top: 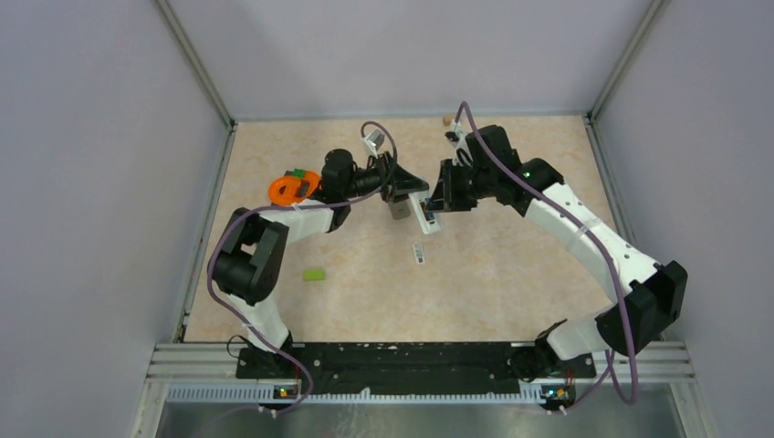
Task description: Load the batteries into the remote control
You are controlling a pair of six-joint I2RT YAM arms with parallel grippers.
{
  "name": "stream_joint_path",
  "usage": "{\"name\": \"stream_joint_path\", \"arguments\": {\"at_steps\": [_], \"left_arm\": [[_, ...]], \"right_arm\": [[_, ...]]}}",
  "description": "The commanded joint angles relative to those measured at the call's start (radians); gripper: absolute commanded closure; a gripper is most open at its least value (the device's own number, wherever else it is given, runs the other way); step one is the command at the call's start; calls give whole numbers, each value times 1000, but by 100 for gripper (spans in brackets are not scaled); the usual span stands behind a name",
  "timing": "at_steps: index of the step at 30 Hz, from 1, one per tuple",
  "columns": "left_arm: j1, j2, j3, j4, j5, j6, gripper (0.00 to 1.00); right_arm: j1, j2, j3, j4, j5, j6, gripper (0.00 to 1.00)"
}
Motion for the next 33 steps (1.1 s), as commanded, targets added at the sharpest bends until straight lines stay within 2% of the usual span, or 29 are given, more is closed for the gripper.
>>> {"name": "stream_joint_path", "arguments": {"at_steps": [1, 14, 26, 33], "left_arm": [[-4, 24, 10, 93, -14, -54, 100], [-4, 18, 14, 70, -13, -16, 100], [-4, 20, 15, 75, -7, -21, 100], [-2, 17, 13, 73, -5, -25, 100]], "right_arm": [[6, 31, 50, 15, 22, 4, 100], [7, 76, 50, -6, 24, -26, 92], [7, 95, 80, -28, 41, -25, 76], [6, 77, 122, -40, 70, -14, 59]]}}
